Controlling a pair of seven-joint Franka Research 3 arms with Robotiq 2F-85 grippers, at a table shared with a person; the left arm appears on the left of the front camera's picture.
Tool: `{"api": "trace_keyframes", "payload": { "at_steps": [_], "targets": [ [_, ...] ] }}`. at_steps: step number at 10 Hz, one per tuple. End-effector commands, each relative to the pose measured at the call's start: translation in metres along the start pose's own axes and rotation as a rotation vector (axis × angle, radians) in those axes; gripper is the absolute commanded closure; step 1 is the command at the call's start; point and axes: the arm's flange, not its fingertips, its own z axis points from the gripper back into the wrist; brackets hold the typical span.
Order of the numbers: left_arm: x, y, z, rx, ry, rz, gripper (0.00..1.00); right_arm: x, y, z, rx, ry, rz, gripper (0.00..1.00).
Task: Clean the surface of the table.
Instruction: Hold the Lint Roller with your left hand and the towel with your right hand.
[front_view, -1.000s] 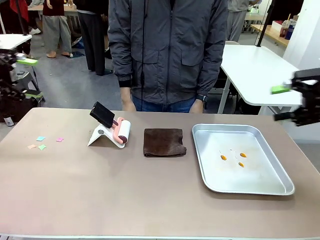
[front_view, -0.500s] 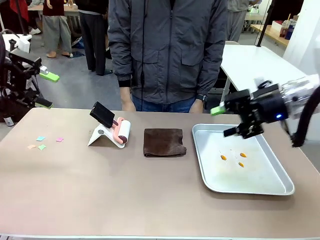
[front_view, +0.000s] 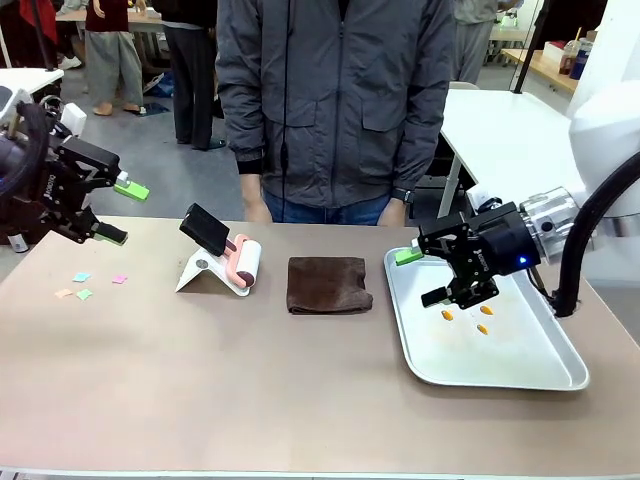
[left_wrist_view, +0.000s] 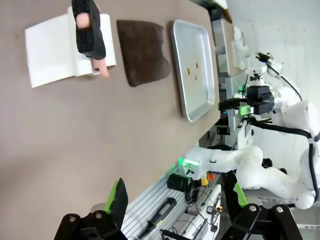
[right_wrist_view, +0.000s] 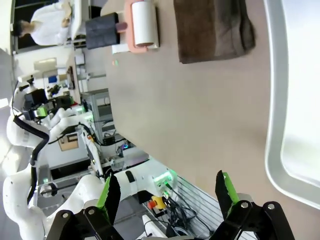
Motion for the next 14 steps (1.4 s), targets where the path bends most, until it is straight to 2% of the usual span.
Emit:
{"api": "trace_keyframes", "payload": {
  "at_steps": [1, 4, 5, 6, 7, 8, 9, 11, 14],
  "targets": [
    [0.001, -0.001, 0.012, 0.022, -0.024, -0.006, 0.0, -0.003, 0.004, -0.005, -0.016, 0.001, 0.018, 0.0],
    [0.001, 0.0, 0.008, 0.01, -0.013, -0.004, 0.0, -0.002, 0.002, -0.003, -0.003, 0.006, 0.007, 0.0],
    [0.014, -0.007, -0.009, 0.052, 0.142, -0.044, 0.0, 0.017, 0.007, -0.015, -0.083, -0.007, -0.007, 0.0],
    [0.035, -0.013, -0.028, 0.087, 0.179, -0.066, 0.0, 0.046, 0.014, -0.032, -0.128, -0.006, -0.022, 0.0],
    [0.052, -0.018, -0.04, 0.135, 0.227, -0.066, 0.0, 0.074, 0.025, -0.055, -0.18, 0.054, -0.008, 0.0],
    [0.062, -0.019, -0.047, 0.194, 0.227, -0.049, 0.0, 0.093, 0.033, -0.071, -0.236, 0.078, 0.009, 0.0],
    [0.069, -0.017, -0.056, 0.221, 0.25, -0.03, 0.0, 0.11, 0.037, -0.084, -0.282, 0.05, -0.008, 0.0],
    [0.077, -0.003, -0.064, 0.244, 0.271, 0.026, 0.0, 0.134, 0.037, -0.108, -0.322, 0.07, -0.011, 0.0],
    [0.09, 0.021, -0.076, 0.211, 0.224, 0.084, 0.0, 0.152, 0.03, -0.134, -0.366, 0.099, -0.038, 0.0]
  ]
}}
